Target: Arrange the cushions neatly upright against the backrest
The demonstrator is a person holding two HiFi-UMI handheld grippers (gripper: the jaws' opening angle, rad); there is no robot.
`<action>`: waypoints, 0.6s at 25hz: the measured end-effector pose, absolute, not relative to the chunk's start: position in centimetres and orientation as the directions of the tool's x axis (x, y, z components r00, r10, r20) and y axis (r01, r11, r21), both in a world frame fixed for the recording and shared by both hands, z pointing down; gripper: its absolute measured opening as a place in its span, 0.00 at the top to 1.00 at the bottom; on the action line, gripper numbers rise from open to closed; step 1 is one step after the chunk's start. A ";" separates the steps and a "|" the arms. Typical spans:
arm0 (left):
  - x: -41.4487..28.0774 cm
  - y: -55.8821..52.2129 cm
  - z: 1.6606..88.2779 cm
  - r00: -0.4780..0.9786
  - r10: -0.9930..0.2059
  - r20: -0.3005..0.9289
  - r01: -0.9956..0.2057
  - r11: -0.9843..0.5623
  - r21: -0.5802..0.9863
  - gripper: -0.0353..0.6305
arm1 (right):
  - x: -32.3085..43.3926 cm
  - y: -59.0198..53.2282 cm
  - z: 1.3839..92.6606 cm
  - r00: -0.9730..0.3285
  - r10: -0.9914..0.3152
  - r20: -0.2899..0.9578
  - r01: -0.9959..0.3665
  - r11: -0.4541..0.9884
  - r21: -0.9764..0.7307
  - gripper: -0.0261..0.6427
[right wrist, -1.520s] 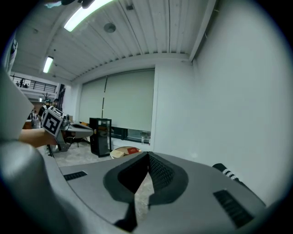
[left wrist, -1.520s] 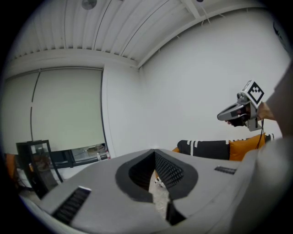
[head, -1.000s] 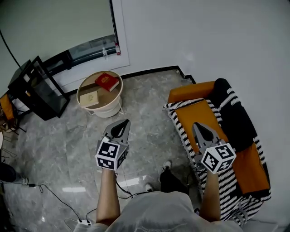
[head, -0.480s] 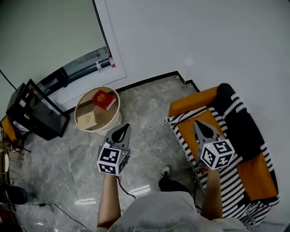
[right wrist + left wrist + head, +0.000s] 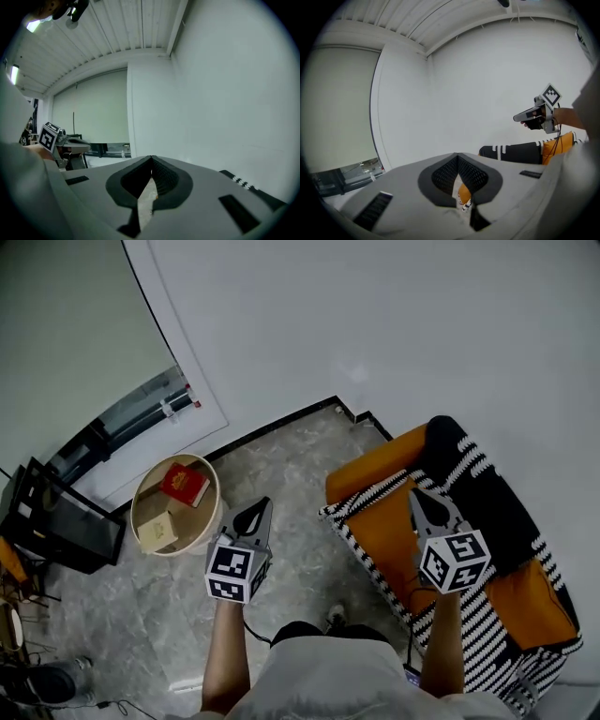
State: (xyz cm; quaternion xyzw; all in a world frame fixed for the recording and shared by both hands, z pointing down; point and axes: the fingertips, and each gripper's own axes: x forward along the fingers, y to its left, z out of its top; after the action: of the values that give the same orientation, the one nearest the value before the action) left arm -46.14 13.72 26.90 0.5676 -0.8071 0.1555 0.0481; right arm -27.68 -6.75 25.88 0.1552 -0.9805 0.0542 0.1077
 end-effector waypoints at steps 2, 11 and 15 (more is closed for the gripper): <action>-46.4 11.5 27.2 -0.324 -0.910 0.260 -0.941 0.280 -0.192 0.93 | -26.9 -8.3 26.1 -0.918 -0.326 0.226 -0.350 0.934 -0.076 0.96; -45.8 1.2 27.8 -0.121 -0.955 0.269 -0.983 0.078 -0.163 0.93 | -21.6 -14.2 27.2 -0.802 -0.531 0.273 -0.573 0.814 -0.100 0.96; -45.8 -2.8 28.9 -0.009 -0.954 0.299 -0.990 -0.033 -0.135 0.93 | -19.6 -15.6 27.5 -0.720 -0.624 0.303 -0.669 0.740 -0.064 0.96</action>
State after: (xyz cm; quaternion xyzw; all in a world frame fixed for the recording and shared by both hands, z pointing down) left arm -45.76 -2.81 28.94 0.7014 -0.6931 0.1558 0.0579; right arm -19.60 -15.63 27.46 0.3502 -0.9235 0.0845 0.1320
